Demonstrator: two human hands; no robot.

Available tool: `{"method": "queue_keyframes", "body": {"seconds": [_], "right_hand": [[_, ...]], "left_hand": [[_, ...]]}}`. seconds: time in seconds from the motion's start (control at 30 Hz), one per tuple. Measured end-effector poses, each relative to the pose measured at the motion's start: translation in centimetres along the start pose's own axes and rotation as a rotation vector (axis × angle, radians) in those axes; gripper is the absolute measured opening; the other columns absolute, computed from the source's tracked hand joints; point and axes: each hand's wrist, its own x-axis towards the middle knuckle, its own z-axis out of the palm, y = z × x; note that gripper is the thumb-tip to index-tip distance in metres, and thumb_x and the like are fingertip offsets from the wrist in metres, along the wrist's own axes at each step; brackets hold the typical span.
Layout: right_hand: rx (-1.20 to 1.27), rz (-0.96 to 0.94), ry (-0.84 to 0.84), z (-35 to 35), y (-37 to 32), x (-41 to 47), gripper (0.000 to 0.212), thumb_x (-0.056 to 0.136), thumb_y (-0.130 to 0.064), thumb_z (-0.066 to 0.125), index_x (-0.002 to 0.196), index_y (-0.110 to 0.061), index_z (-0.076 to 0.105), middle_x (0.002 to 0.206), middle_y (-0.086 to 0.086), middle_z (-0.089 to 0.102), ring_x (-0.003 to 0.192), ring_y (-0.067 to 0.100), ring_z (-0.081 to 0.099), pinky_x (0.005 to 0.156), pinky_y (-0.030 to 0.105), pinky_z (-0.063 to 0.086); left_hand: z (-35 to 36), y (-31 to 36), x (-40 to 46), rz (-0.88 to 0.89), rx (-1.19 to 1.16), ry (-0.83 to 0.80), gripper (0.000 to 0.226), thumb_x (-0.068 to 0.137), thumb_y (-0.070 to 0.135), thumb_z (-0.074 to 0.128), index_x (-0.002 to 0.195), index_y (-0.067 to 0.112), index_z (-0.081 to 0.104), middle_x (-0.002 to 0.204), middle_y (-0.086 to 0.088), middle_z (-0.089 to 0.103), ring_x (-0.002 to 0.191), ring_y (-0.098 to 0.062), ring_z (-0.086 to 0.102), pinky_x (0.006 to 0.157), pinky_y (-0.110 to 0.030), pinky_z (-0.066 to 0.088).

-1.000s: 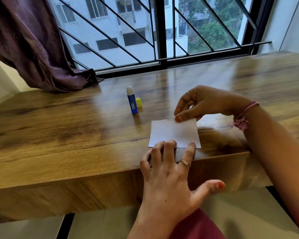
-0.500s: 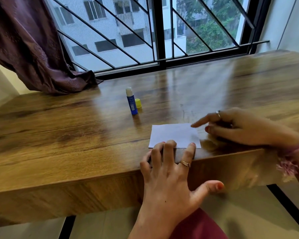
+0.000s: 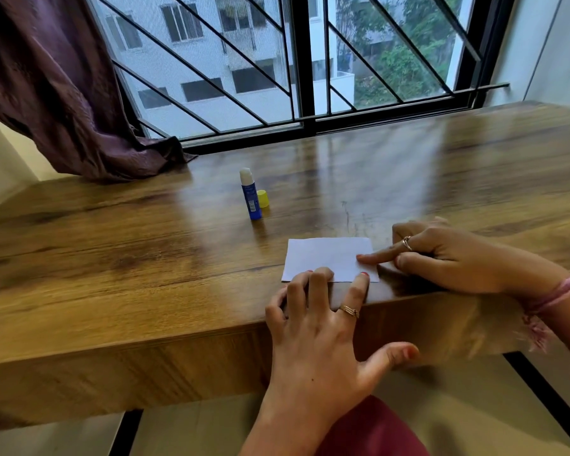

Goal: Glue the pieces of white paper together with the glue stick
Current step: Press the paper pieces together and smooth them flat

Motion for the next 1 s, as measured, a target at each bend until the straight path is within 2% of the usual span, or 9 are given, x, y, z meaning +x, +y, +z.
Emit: {"method": "queue_keyframes", "body": {"seconds": [0.03,0.1,0.2,0.43,0.63,0.73,0.87,0.93,1.0], "right_hand": [[-0.067,0.028,0.007,0.9,0.5,0.0,0.037,0.087,-0.045,0.031,0.113,-0.064,0.048,0.079,-0.004,0.049,0.079,0.003,0.047,0.070,0.024,0.031],[-0.008,0.045,0.018,0.6,0.5,0.1,0.039,0.086,-0.043,0.032,0.114,-0.059,0.052,0.078,-0.005,0.051,0.075,0.004,0.050,0.069,0.026,0.036],[-0.005,0.166,-0.014,0.5,0.0,0.3,0.041,0.084,-0.045,0.032,0.115,-0.055,0.057,0.080,-0.007,0.054,0.075,0.004,0.053,0.073,0.030,0.042],[-0.033,0.201,0.073,0.9,0.2,0.8,0.041,0.083,-0.047,0.030,0.110,-0.056,0.059,0.077,-0.011,0.051,0.073,-0.001,0.052,0.071,0.030,0.038],[0.039,0.221,0.115,1.3,-0.6,0.5,0.042,0.083,-0.044,0.029,0.108,-0.052,0.062,0.078,-0.008,0.053,0.076,0.000,0.053,0.076,0.029,0.036],[0.058,0.205,0.109,1.4,-1.2,0.1,0.039,0.083,-0.043,0.030,0.104,-0.054,0.062,0.078,-0.008,0.054,0.078,-0.003,0.052,0.078,0.029,0.033],[0.077,0.185,0.101,1.8,-2.3,-0.4,0.036,0.084,-0.044,0.030,0.099,-0.059,0.059,0.082,-0.010,0.055,0.085,-0.006,0.049,0.082,0.031,0.030],[0.112,0.168,0.094,2.2,-2.8,-0.6,0.037,0.084,-0.045,0.030,0.101,-0.055,0.062,0.082,-0.012,0.054,0.086,-0.007,0.049,0.081,0.027,0.030],[0.182,0.153,0.069,2.6,-3.5,-0.7,0.038,0.085,-0.045,0.032,0.105,-0.051,0.063,0.083,-0.014,0.053,0.085,-0.003,0.050,0.074,0.018,0.033]], "left_hand": [[0.0,0.0,0.0,0.002,0.003,0.001,0.079,0.071,0.089,0.030,0.128,0.037,0.051,0.121,0.000,0.046,0.115,-0.024,0.043,0.090,-0.048,0.037],[0.0,0.0,0.0,0.001,0.003,0.002,0.079,0.072,0.089,0.030,0.127,0.037,0.051,0.121,0.000,0.046,0.115,-0.024,0.043,0.091,-0.048,0.037],[-0.2,0.0,0.0,-0.004,-0.002,-0.009,0.079,0.072,0.089,0.029,0.128,0.037,0.050,0.121,0.000,0.046,0.115,-0.024,0.043,0.091,-0.048,0.038],[-0.5,0.1,0.1,-0.026,-0.033,-0.026,0.077,0.073,0.088,0.027,0.129,0.039,0.048,0.121,0.001,0.044,0.117,-0.022,0.039,0.094,-0.048,0.035],[-1.4,-0.4,0.2,-0.060,-0.120,-0.089,0.077,0.071,0.091,0.015,0.130,0.047,0.038,0.128,0.007,0.028,0.128,-0.017,0.023,0.101,-0.041,0.015],[-2.2,-1.6,0.4,-0.085,-0.084,-0.131,0.079,0.069,0.093,0.007,0.130,0.051,0.033,0.138,0.010,0.026,0.136,-0.016,0.016,0.105,-0.044,0.000],[-3.3,-3.7,0.8,-0.077,-0.021,-0.167,0.082,0.066,0.093,-0.002,0.128,0.052,0.033,0.151,0.016,0.025,0.144,-0.010,-0.008,0.102,-0.048,-0.024],[-3.7,-4.6,1.2,-0.057,-0.009,-0.181,0.082,0.067,0.091,-0.004,0.126,0.051,0.037,0.151,0.020,0.028,0.144,-0.009,-0.012,0.102,-0.050,-0.025],[-3.9,-5.4,1.7,-0.038,-0.027,-0.190,0.078,0.071,0.088,-0.003,0.121,0.049,0.042,0.148,0.023,0.033,0.144,-0.008,-0.012,0.102,-0.052,-0.024]]}}
